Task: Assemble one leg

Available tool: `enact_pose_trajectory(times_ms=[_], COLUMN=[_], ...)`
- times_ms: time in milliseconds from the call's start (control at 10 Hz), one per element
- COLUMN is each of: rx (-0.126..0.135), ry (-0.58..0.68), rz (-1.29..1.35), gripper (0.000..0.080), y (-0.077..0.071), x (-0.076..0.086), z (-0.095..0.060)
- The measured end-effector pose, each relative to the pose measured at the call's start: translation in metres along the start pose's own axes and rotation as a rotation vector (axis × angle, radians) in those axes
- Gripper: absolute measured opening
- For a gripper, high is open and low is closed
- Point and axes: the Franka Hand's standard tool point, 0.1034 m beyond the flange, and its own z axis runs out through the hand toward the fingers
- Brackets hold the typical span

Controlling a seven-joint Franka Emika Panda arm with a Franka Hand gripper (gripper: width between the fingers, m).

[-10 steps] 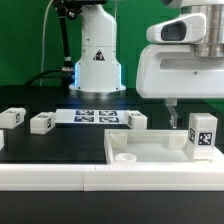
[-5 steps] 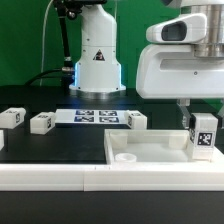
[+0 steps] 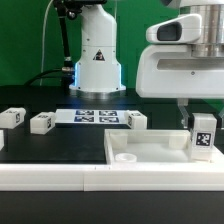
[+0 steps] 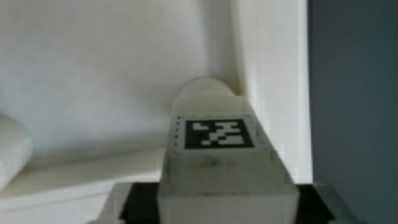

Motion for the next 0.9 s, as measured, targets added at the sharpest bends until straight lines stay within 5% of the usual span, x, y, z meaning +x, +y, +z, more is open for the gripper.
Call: enact_pose_trajectory(times_ms=[900], rx=[0.017], ry=[0.004], rz=[0.870], gripper=[0.0291], y=[0.0026], x=[-0.0021], z=[0.0013])
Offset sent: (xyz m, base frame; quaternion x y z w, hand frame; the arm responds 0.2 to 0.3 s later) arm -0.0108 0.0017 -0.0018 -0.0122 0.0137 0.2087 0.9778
